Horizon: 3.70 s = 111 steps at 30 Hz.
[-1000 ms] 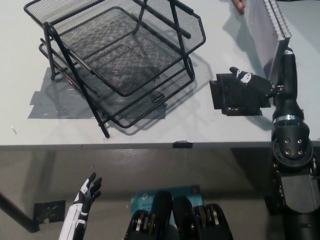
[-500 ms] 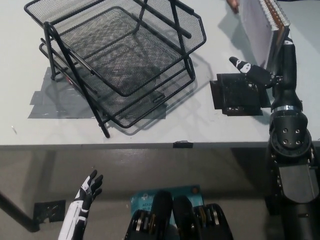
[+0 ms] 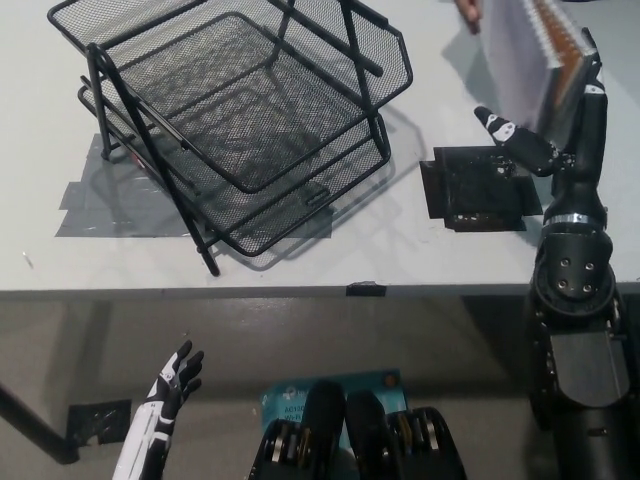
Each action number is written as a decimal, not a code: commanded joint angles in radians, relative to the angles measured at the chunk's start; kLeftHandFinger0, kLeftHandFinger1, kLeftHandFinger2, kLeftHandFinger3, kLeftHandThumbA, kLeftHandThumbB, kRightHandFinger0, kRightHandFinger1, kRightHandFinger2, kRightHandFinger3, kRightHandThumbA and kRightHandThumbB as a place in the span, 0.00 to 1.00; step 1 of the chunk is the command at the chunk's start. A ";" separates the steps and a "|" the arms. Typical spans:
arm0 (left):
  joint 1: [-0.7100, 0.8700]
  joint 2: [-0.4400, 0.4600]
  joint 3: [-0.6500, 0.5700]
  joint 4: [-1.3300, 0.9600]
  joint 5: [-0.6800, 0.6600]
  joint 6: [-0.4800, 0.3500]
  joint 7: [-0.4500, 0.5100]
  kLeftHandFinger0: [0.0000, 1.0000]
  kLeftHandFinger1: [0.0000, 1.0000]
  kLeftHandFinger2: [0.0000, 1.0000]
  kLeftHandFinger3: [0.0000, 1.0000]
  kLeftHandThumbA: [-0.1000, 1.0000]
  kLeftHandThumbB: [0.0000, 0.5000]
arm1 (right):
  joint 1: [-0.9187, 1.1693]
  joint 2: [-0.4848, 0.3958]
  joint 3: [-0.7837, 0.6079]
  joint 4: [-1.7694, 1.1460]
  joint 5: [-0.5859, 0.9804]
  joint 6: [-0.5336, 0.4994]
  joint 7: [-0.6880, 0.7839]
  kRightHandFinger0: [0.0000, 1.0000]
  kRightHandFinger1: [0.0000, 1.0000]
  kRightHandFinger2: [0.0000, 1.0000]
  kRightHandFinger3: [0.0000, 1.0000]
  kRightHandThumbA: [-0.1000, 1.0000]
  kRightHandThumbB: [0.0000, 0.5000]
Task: A person hands a notebook to the robot and the robot grabs it with its right hand and places it in the file tray kept in the centre of the desk infront of it.
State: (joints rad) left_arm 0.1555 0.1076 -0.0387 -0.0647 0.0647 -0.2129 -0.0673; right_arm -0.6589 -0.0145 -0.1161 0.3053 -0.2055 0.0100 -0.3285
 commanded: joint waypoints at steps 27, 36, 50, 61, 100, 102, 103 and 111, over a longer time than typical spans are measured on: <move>-0.030 0.020 0.006 -0.024 -0.017 -0.009 -0.011 1.00 1.00 1.00 1.00 1.00 0.31 | -0.224 -0.035 0.031 0.218 0.061 -0.023 0.078 1.00 1.00 1.00 1.00 0.96 0.69; -0.036 0.022 0.008 -0.021 -0.019 -0.012 -0.009 1.00 1.00 1.00 1.00 1.00 0.31 | -0.253 -0.046 0.050 0.267 0.079 0.059 0.140 0.61 0.68 0.75 0.85 0.89 0.29; -0.053 0.029 0.008 -0.023 -0.022 -0.009 -0.012 1.00 1.00 1.00 1.00 1.00 0.27 | -0.268 -0.043 0.059 0.222 0.096 0.135 0.164 0.00 0.00 0.00 0.00 1.00 0.12; -0.067 0.036 0.010 -0.009 -0.034 -0.028 -0.018 1.00 1.00 1.00 1.00 1.00 0.18 | -0.243 -0.023 -0.001 0.122 0.159 0.092 0.132 0.00 0.00 0.00 0.00 0.98 0.18; -0.048 0.044 0.022 -0.026 -0.059 -0.004 -0.033 1.00 1.00 1.00 1.00 1.00 0.12 | -0.239 -0.033 -0.015 -0.659 -0.045 0.088 0.057 0.00 0.00 0.00 0.00 0.94 0.15; -0.051 0.045 0.021 -0.021 -0.059 -0.006 -0.034 1.00 1.00 1.00 1.00 1.00 0.12 | -0.256 -0.067 0.059 -0.634 -0.122 0.028 0.086 0.00 0.00 0.00 0.00 0.91 0.03; -0.051 0.045 0.021 -0.020 -0.058 -0.007 -0.034 1.00 1.00 1.00 1.00 1.00 0.12 | -0.259 -0.073 0.074 -0.626 -0.145 0.017 0.085 0.00 0.00 0.00 0.00 0.91 0.02; -0.032 0.037 0.013 -0.012 -0.057 -0.019 -0.035 1.00 1.00 1.00 1.00 1.00 0.12 | -0.325 -0.134 0.256 -0.536 -0.311 -0.058 0.108 0.00 0.00 0.00 0.00 0.82 0.00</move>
State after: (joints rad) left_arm 0.0943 0.1388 -0.0178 -0.0621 0.0156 -0.2128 -0.0861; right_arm -0.8261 -0.1045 0.0373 -0.2359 -0.3246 0.1228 -0.2501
